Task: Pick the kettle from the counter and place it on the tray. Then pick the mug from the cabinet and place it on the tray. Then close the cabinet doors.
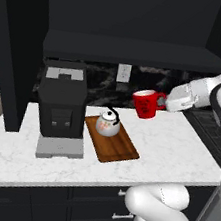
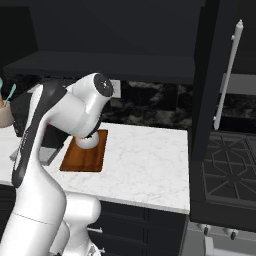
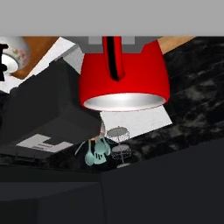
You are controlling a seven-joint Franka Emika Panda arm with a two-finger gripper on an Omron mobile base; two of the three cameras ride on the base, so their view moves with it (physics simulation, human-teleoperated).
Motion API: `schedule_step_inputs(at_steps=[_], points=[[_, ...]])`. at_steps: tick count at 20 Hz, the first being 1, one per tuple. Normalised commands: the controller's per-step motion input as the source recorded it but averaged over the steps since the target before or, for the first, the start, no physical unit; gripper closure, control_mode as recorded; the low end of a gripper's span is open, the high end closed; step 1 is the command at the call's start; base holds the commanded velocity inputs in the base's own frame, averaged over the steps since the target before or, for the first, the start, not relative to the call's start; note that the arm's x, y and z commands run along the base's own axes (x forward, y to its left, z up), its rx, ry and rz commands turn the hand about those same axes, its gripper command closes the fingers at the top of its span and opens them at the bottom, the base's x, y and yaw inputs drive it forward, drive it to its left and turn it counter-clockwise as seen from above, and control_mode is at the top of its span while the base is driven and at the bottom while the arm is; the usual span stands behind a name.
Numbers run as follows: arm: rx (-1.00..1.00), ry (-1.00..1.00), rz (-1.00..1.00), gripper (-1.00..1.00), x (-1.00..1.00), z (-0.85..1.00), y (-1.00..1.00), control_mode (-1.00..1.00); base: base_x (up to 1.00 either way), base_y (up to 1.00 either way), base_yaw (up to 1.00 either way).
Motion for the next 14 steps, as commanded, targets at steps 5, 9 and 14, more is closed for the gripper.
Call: schedule_step_inputs(at_steps=[5, 9, 14], points=[[0.03, 0.00, 0.20, 1.00, -0.05, -0.86, -0.04, -1.00, 0.00, 0.00, 0.00], [0.12, 0.00, 0.20, 1.00, 0.13, -0.74, -0.09, -1.00, 0.00, 0.00, 0.00], [0.12, 0.01, 0.16, 1.00, 0.25, -0.66, -0.06, -1.00, 0.00, 0.00, 0.00]])
